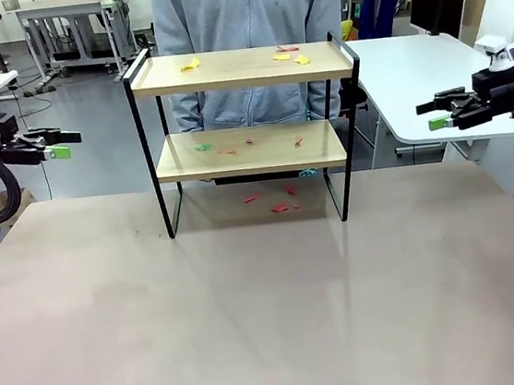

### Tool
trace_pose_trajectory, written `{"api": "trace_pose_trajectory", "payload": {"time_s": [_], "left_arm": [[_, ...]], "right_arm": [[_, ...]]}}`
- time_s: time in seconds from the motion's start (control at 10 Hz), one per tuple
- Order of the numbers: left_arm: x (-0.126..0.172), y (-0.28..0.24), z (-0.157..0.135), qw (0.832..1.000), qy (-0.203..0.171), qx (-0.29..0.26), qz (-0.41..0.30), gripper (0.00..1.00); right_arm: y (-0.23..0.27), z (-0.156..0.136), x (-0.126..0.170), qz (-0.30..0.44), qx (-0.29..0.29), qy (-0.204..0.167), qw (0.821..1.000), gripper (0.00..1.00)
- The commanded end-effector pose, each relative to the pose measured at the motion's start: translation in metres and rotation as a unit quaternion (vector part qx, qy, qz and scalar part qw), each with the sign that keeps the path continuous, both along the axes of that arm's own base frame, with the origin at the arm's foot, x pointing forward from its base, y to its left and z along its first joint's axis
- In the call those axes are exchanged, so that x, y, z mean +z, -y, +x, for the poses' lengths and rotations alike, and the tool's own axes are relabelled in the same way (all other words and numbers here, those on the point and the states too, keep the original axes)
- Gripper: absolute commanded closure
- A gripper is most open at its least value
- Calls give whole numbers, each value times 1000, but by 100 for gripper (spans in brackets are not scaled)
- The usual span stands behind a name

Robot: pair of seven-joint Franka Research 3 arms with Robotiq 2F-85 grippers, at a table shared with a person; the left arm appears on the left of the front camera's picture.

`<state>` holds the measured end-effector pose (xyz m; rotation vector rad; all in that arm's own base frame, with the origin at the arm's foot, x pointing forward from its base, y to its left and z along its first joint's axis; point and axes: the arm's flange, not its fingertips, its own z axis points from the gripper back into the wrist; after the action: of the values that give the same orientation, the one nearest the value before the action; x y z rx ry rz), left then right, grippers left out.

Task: Clean the shelf.
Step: Pick up the Duster handed by the human.

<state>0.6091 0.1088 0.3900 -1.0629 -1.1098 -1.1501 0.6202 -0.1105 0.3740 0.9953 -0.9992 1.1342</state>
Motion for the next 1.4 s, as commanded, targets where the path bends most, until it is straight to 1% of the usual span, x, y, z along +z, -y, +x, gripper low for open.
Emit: {"api": "trace_pose_trajectory", "payload": {"time_s": [0.0, 0.1, 0.3, 0.4, 0.6, 1.3], "left_arm": [[-12, -12, 14, 998, 44, -17, -52, 0], [-18, -15, 17, 996, 59, -16, -70, 0], [-27, -20, 17, 994, 74, -22, -82, 0], [-31, -24, 16, 992, 86, -11, -89, 0], [-33, -27, 14, 992, 100, 9, -80, 0], [-26, -23, 8, 991, 88, 28, -93, 0]], "right_arm": [[16, 20, -8, 55, 8, 27, 998, 0], [23, 24, -14, 66, -3, 29, 997, 0], [31, 27, -26, 73, -18, 25, 997, 0], [34, 30, -31, 75, -29, 22, 997, 0], [38, 34, -33, 88, -42, 24, 995, 0], [40, 35, -26, 90, -58, 29, 994, 0]]}}
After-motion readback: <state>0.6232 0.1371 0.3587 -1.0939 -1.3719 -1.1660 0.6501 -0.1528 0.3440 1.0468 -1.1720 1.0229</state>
